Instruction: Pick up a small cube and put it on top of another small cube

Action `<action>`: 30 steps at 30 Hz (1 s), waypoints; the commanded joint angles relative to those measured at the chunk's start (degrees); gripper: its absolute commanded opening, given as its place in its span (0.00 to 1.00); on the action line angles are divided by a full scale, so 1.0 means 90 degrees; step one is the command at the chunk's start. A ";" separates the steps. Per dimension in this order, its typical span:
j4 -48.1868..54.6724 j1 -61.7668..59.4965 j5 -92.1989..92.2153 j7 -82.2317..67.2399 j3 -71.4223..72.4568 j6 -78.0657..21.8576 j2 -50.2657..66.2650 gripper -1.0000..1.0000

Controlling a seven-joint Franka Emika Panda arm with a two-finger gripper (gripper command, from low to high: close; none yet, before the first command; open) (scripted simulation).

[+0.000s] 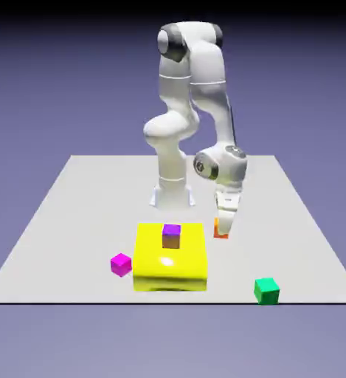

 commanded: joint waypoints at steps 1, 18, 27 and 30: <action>-0.0028 0.0048 -0.0060 0.0031 -0.0062 -0.0199 -0.0231 0.00; 0.1951 -0.3152 0.1415 0.1365 0.0696 -0.3226 -0.1183 0.00; 0.2400 -0.4506 0.1346 0.1654 0.1112 -0.3680 -0.1172 0.00; 0.2097 -0.4519 0.1374 0.1623 0.1076 -0.2850 -0.0643 0.00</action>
